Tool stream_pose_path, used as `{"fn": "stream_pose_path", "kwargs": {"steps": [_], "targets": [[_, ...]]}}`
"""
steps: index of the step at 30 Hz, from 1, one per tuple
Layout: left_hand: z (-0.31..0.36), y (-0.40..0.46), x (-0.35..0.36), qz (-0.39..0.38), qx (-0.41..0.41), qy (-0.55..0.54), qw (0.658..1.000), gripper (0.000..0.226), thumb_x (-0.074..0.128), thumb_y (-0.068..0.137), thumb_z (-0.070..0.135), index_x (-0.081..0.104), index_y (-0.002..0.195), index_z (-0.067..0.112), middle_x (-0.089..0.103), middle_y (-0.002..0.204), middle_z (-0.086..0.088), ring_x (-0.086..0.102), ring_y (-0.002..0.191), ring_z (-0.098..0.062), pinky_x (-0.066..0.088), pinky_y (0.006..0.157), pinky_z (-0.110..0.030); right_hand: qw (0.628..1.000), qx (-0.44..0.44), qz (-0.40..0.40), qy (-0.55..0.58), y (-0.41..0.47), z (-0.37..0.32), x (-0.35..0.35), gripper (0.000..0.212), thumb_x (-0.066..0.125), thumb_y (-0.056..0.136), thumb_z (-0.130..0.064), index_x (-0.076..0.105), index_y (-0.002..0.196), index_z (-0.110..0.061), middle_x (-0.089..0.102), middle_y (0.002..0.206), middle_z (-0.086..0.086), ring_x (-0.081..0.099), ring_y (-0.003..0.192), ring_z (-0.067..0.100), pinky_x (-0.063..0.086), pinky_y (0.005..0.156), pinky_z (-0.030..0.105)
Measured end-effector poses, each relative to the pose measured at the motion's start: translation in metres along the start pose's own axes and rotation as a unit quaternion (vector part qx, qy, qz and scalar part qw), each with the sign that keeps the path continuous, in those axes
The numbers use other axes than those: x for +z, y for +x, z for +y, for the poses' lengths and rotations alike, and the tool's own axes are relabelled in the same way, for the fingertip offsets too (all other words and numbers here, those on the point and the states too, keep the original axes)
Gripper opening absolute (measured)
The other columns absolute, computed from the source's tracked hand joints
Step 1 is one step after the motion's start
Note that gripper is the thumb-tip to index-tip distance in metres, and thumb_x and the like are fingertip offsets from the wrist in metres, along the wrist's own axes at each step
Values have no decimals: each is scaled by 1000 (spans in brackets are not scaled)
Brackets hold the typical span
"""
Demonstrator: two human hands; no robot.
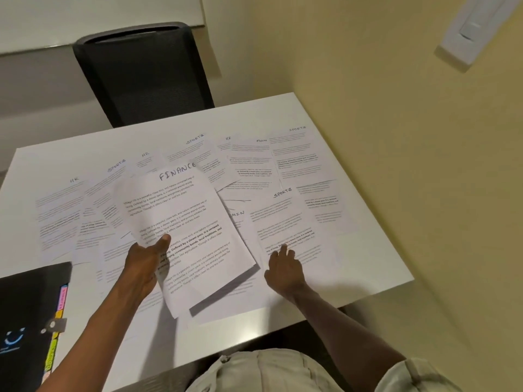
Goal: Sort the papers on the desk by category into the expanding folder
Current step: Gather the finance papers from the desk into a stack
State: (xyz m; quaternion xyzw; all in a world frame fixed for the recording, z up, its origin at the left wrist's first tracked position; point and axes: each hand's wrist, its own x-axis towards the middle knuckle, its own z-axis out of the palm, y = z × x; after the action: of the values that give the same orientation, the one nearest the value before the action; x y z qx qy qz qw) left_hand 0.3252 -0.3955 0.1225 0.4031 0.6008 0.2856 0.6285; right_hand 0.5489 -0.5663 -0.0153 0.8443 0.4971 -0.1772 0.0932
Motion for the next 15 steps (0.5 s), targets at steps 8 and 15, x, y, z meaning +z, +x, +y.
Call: {"fn": "stream_pose_path", "kwargs": {"steps": [8, 15], "targets": [[9, -12, 12, 4, 22, 11, 1000, 20, 65, 93, 7, 61, 113, 10, 69, 97, -3, 66, 84, -22, 51, 72, -31, 957, 225, 113, 144, 23, 66, -25, 60, 74, 72, -49, 55, 107, -4, 55, 104, 15, 55, 95, 31, 52, 72, 40], [3, -13, 18, 0, 16, 24, 1000, 20, 66, 93, 7, 62, 112, 9, 70, 100, -7, 66, 85, -25, 52, 70, -34, 942, 276, 48, 184, 38, 87, -13, 72, 84, 65, -51, 50, 113, -9, 51, 113, 10, 52, 108, 27, 51, 77, 40]]}}
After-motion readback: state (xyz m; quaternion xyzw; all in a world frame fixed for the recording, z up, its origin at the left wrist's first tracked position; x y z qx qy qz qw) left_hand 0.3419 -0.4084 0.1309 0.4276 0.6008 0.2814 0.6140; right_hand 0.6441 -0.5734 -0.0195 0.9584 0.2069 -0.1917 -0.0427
